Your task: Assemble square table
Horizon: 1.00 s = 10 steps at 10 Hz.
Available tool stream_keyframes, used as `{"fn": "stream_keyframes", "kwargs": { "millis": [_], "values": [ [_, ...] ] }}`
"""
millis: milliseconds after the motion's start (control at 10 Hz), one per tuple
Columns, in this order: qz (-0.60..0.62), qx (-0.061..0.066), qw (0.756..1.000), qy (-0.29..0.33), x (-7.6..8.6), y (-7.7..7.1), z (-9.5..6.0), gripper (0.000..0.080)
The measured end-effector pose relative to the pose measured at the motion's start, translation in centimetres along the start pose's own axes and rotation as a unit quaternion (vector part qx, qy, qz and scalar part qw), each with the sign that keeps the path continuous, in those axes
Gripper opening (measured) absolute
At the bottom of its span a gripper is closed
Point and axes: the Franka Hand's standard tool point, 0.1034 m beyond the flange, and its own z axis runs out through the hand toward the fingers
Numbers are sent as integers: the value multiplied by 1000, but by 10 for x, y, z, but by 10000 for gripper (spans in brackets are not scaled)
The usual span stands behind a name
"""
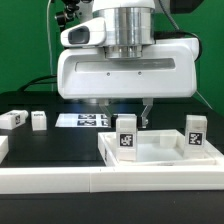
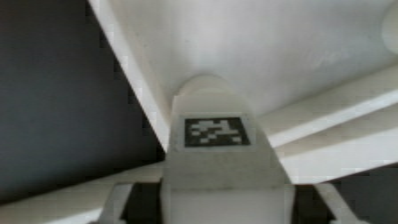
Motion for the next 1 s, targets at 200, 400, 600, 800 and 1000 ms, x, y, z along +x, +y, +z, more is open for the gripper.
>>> {"fn": "stream_keyframes", "kwargs": {
  "millis": [200, 400, 600, 800, 1000],
  "values": [
    [87, 0, 996, 3, 0, 0, 0, 290],
    [183, 1, 983, 7, 1, -1, 0, 290],
    [267, 1, 964, 7, 1, -2, 0, 290],
    [356, 1, 934, 8, 1, -1, 1, 290],
    [427, 0, 904, 8, -1, -2, 1, 290]
  ]
}}
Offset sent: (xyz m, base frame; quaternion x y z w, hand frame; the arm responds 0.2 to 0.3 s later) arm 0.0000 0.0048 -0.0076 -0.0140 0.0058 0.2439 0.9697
